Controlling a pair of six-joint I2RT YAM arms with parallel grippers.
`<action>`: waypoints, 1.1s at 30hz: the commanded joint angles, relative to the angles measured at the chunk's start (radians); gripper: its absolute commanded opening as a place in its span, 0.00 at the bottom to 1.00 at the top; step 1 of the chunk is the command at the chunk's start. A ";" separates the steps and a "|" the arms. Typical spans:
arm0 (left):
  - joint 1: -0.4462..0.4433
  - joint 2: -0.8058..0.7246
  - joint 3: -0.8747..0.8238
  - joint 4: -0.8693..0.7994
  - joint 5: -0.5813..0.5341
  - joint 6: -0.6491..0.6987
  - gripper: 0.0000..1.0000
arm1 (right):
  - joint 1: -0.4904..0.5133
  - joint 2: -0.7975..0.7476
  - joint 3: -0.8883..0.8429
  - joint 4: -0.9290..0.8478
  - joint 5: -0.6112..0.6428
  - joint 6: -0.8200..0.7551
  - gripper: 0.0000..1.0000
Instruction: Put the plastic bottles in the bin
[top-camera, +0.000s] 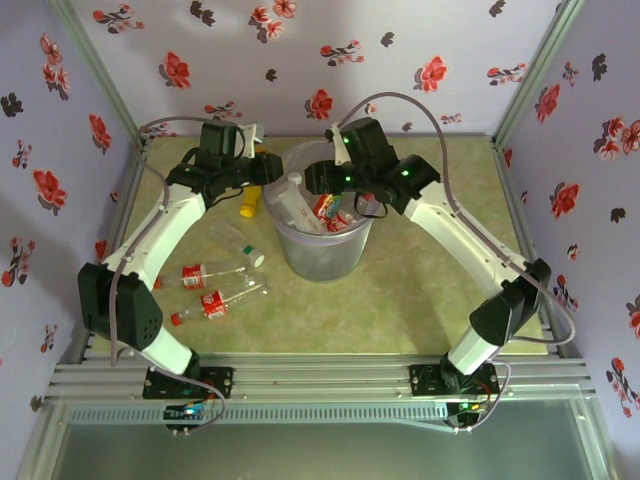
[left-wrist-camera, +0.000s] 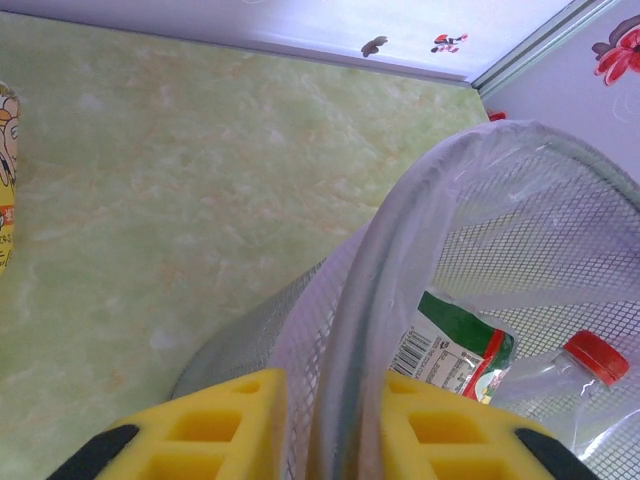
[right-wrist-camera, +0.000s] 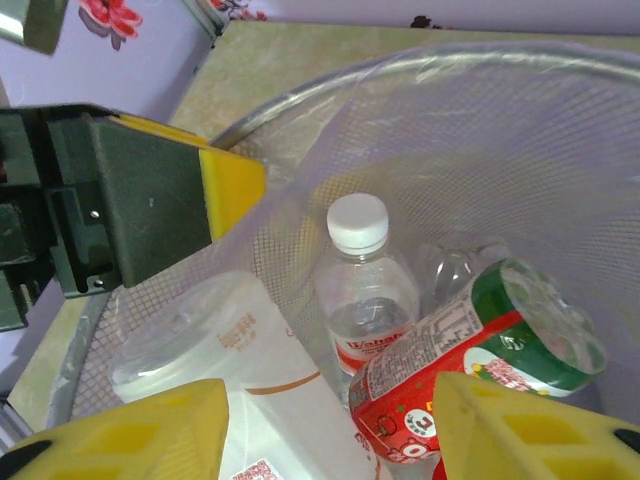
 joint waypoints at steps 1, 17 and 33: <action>0.006 -0.030 -0.011 0.012 0.008 -0.006 0.27 | 0.030 0.052 0.014 -0.047 -0.033 -0.005 0.55; 0.007 -0.039 -0.020 0.042 0.014 -0.045 0.26 | 0.073 0.144 -0.094 -0.010 -0.077 0.024 0.50; -0.033 -0.046 0.005 0.044 -0.040 -0.054 0.26 | -0.003 -0.064 0.046 -0.079 0.099 -0.042 0.73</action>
